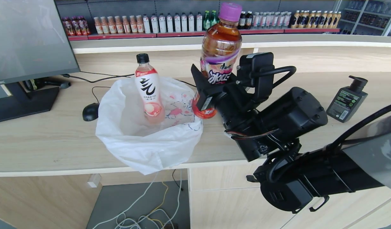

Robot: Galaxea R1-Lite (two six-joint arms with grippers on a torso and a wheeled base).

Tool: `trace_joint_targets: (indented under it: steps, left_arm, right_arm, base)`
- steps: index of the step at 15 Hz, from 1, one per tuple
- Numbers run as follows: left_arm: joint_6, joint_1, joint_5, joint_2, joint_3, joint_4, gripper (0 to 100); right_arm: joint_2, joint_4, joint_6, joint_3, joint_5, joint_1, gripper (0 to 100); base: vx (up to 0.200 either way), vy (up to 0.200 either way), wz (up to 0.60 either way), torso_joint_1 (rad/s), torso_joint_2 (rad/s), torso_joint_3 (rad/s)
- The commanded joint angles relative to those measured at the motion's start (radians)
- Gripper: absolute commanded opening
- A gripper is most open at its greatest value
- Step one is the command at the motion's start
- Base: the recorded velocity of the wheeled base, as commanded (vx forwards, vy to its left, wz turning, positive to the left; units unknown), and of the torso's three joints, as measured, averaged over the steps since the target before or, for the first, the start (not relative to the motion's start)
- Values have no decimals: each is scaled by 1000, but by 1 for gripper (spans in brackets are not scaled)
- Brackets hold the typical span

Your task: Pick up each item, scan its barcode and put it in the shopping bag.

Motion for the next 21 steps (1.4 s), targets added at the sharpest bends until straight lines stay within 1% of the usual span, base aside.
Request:
trace_joint_targets:
  steps: [1, 8, 11, 21]
  left_arm:
    - [-1, 0, 0, 0, 0, 0, 100]
    - [-1, 0, 0, 0, 0, 0, 100]
    - [-1, 0, 0, 0, 0, 0, 100]
    - [-1, 0, 0, 0, 0, 0, 100]
  right_arm:
    - [0, -1, 10, 0, 2, 1, 0]
    - [-13, -1, 62, 7, 5, -1, 0]
    - [-13, -1, 65, 7, 5, -1, 0]
    - [-17, -1, 77, 7, 5, -1, 0]
  base:
    - [0, 0, 0, 0, 0, 0]
    - [0, 0, 0, 0, 0, 0]
    - [0, 0, 0, 0, 0, 0]
    - [0, 200, 0, 1, 3, 4]
